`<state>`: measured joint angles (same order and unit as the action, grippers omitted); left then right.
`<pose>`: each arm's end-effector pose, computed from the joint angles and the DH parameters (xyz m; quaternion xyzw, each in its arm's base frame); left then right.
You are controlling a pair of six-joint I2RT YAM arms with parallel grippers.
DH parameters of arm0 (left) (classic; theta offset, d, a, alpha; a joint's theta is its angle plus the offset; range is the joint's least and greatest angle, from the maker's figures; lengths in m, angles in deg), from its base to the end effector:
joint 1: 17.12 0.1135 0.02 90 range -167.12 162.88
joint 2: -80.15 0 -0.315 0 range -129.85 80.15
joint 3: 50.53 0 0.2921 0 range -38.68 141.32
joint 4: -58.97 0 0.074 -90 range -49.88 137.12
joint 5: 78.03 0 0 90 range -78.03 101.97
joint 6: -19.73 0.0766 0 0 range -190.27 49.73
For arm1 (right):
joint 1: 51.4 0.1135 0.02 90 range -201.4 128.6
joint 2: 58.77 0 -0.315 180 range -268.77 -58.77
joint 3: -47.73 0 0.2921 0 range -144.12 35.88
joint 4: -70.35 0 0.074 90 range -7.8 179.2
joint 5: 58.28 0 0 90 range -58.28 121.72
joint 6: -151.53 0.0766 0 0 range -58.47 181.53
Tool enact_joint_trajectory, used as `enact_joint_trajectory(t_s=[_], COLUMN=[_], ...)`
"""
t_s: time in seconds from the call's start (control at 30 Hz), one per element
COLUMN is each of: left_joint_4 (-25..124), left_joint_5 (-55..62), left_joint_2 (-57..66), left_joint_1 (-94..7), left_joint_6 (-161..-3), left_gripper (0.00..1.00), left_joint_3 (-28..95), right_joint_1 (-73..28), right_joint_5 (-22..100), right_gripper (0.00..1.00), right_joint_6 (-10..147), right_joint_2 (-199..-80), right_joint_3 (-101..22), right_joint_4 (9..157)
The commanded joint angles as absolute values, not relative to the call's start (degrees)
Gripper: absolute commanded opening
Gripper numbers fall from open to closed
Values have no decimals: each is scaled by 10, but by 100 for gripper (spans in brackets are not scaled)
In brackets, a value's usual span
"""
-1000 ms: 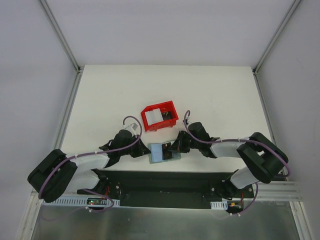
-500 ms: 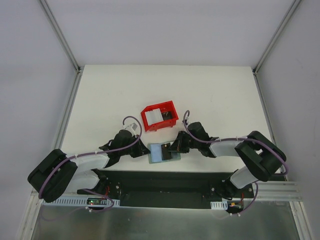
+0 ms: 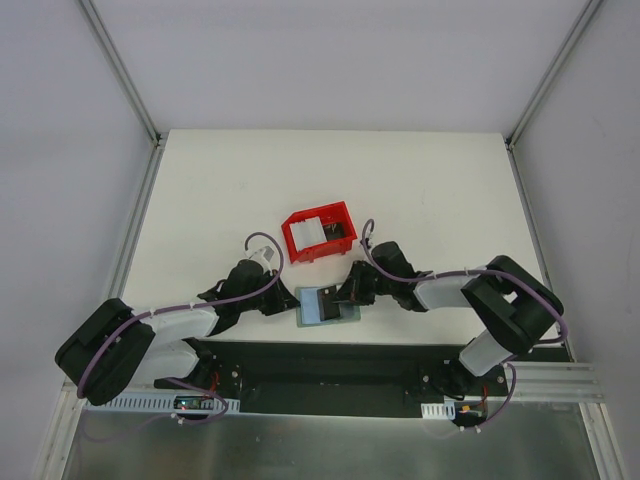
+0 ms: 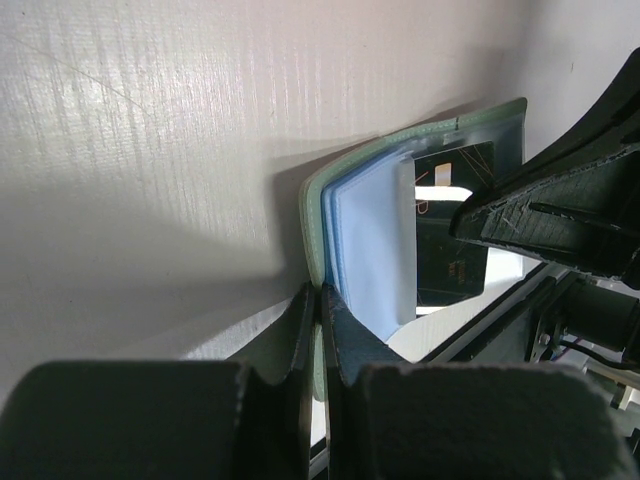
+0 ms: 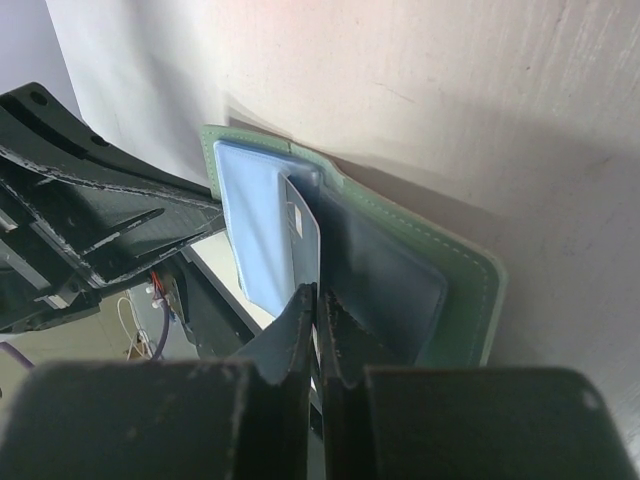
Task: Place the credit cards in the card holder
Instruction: Insert the credit card into the card holder.
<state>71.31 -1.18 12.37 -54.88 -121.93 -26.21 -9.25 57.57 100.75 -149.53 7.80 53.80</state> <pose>0.1792 -0.1608 0.1274 -0.0488 0.8656 -0.4144 0.2769 0.2199 0.2441 0.1215 -0.1265 0.8587 0.4469 0.2165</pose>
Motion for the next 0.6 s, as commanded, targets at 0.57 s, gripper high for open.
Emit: enact_joint_trajectory(t_s=[0.57], left_joint_4=[720], left_joint_5=[2], left_joint_2=[163], left_joint_1=[-544], left_joint_6=[-1236], left_gripper=[0], left_joint_3=[-283], right_joint_1=[-40], right_joint_5=[445], right_gripper=[39], right_joint_6=[976], right_joint_2=[-1425], right_joint_3=[38], right_joint_4=[717])
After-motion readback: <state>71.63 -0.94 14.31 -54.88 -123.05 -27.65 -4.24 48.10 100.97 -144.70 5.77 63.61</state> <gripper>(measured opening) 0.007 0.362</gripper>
